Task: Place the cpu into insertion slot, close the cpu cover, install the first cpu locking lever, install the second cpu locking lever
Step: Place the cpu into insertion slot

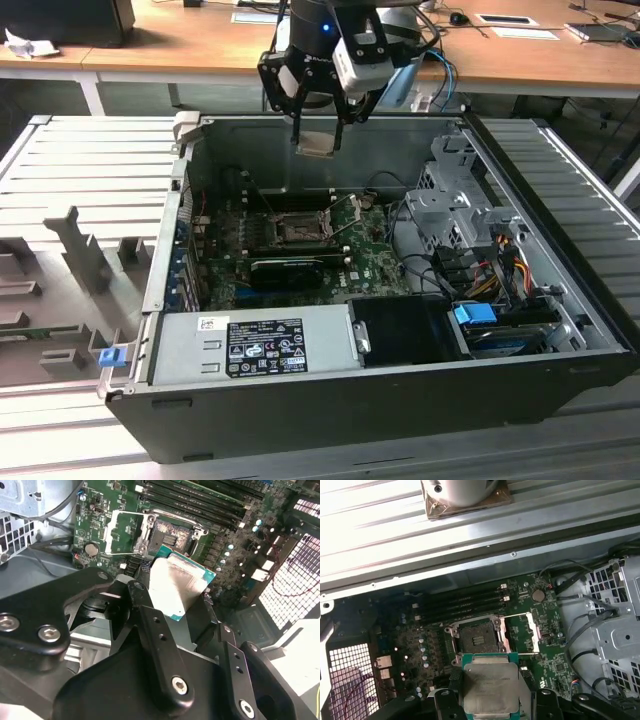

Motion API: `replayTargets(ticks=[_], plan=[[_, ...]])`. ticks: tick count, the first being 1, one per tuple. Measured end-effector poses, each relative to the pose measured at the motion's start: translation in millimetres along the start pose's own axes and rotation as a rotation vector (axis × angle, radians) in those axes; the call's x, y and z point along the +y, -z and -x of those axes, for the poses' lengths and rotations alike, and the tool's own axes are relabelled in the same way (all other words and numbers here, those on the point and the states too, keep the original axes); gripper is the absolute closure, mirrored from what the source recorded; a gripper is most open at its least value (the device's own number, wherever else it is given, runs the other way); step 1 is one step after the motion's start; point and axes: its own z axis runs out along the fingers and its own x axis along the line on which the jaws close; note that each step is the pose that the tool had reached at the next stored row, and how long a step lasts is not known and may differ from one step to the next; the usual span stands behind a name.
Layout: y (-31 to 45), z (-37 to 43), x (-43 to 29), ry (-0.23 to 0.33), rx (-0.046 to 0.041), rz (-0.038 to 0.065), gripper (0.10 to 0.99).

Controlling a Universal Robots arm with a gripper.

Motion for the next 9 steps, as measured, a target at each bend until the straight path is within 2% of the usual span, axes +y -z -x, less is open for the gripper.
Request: replayTargets(ticks=[9], plan=[[-0.2, 0.0, 0.0, -0.063, -0.0056, 0.001, 0.553]])
